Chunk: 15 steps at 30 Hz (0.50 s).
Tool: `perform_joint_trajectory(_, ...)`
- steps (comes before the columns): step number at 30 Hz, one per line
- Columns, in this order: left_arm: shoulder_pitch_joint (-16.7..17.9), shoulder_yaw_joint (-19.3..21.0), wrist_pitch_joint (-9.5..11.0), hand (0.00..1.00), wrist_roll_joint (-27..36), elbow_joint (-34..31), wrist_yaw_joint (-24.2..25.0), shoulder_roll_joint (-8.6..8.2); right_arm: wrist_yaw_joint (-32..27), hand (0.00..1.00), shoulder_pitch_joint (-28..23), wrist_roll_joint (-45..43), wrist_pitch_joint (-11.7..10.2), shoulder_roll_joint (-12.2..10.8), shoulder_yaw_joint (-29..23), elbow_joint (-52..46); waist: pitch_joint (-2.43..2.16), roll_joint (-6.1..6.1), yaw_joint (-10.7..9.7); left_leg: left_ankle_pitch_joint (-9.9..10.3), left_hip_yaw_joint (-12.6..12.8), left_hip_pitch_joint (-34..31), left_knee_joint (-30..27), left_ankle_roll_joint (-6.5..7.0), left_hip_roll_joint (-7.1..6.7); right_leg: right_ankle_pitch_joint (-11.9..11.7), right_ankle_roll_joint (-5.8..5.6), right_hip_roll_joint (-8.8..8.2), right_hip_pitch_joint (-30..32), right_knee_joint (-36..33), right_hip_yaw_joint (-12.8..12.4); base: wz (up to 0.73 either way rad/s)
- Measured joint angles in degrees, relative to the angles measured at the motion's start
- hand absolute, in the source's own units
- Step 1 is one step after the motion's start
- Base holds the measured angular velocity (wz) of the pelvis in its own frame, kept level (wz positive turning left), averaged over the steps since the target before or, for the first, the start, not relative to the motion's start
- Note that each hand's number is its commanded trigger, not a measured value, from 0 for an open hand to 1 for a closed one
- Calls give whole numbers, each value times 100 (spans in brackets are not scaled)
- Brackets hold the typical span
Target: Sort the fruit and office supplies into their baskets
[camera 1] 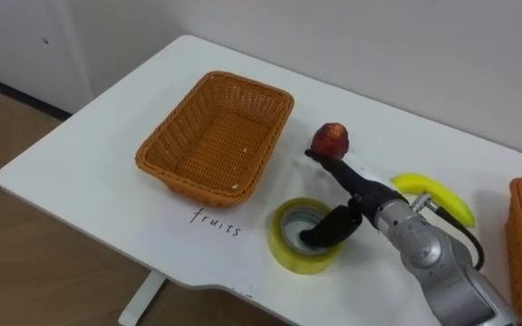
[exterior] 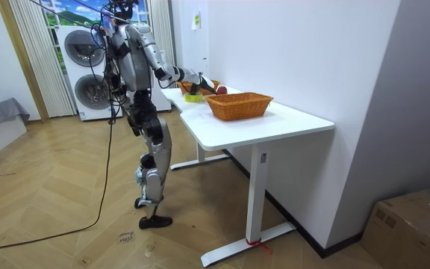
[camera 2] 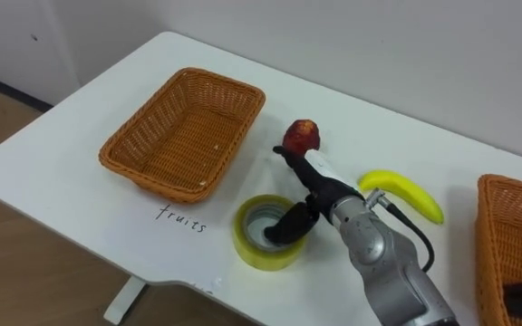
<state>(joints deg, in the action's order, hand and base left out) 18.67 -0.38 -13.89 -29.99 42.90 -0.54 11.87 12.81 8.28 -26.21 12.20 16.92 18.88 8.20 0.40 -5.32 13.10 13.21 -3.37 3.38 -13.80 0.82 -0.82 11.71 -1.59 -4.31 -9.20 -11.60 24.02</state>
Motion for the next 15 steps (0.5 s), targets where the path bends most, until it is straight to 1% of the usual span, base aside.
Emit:
perform_joint_trajectory(4, 5, 0, -17, 0, 2, 0, 6, 0, 116, 0, 32, -114, 40, -2, 0, -5, -2, 7, 0, 0, -1, 0, -14, 0, 0, 0, 0, -2, -11, 0, 15, 0)
perform_joint_trajectory(5, 5, 0, -22, 0, 2, 0, 7, 0, 120, 5, 32, -118, 41, -2, 0, -5, -2, 8, 0, 0, -1, 0, -16, 0, 0, 0, 0, -2, -12, 0, 19, 0)
perform_joint_trajectory(7, 4, 0, -48, 0, 1, 0, 10, 0, 157, 23, 32, -118, 41, 2, -4, 1, -1, 16, -15, 0, -6, 0, -29, 0, -2, 0, 0, -3, -24, 0, 33, 2)
perform_joint_trajectory(8, 5, 1, -72, 0, 2, 0, 10, 2, 226, 54, 33, -118, 42, 6, -17, 12, -2, 17, -25, 0, -12, 2, -28, 0, -3, 0, 0, -6, -32, 0, 39, 4)
perform_joint_trajectory(9, 6, 3, -84, 0, 2, 0, 10, 4, 310, 66, 33, -118, 46, 6, -43, 18, -2, 17, -25, -2, -12, 2, -28, 2, -3, 0, 0, -7, -34, 0, 40, 0)
perform_joint_trajectory(10, 14, 3, -102, 0, 2, 0, 10, 4, 378, 74, 33, -118, 53, 6, -62, 29, -2, 17, -21, -3, -12, 10, -28, 2, -2, 0, 0, -7, -41, 0, 40, 0)
perform_joint_trajectory(11, 19, 3, -113, 0, 2, 1, 10, 4, 413, 100, 34, -117, 59, 6, -67, 46, -2, 17, -19, -3, -12, 21, -27, 2, -2, 0, 0, -7, -50, 0, 40, 0)
perform_joint_trajectory(13, 25, 3, -124, 0, 2, 1, 11, 4, 573, 100, 90, -113, 111, 6, -109, 166, -2, 16, -12, -3, -13, 54, -23, 2, -1, 0, 0, -7, -77, 1, 39, 0)
perform_joint_trajectory(15, 16, 3, -133, 0, 2, 1, 20, 4, 618, 100, 169, -146, 110, 16, -108, 237, -3, 15, -12, -3, -11, 54, -23, 3, -1, 0, 0, -6, -77, 3, 40, 0)
